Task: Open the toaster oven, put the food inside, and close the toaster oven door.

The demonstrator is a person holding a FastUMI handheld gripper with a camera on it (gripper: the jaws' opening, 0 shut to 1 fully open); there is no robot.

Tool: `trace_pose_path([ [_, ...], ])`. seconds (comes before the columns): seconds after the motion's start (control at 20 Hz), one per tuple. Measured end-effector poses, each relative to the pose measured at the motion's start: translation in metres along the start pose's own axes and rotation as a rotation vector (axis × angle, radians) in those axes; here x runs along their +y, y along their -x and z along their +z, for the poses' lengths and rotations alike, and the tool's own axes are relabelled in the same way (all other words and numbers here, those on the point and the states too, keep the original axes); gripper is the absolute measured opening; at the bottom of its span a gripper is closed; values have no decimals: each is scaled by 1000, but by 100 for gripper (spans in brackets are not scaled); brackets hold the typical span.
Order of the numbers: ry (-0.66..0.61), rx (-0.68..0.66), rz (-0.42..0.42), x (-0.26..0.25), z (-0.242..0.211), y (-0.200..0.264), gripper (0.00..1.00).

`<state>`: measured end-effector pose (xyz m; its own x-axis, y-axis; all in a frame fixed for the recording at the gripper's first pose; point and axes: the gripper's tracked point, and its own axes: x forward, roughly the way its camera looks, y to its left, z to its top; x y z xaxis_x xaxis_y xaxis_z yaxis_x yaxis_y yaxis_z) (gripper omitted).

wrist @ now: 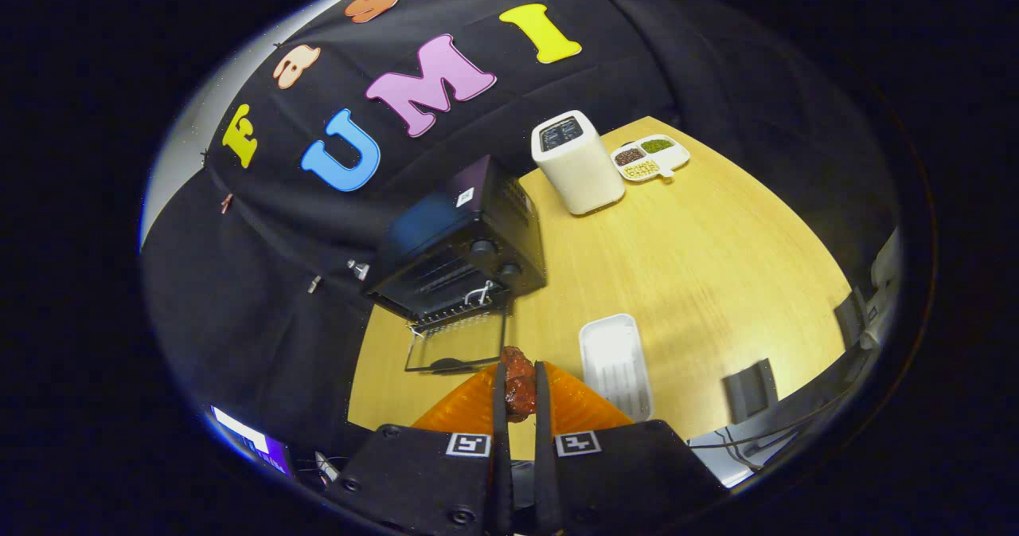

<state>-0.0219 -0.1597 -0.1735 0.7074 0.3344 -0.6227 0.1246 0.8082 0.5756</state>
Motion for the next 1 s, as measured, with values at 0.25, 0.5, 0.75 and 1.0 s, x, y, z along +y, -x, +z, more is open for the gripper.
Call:
trace_pose_path([
  [0.25,-55,-7,82,72,-44,-14,15],
  [0.5,-78,60,123,116,-81,-42,15],
  [0.75,-86,63,169,150,-81,-74,15],
  [1.0,-39,55,180,161,-78,-121,15],
])
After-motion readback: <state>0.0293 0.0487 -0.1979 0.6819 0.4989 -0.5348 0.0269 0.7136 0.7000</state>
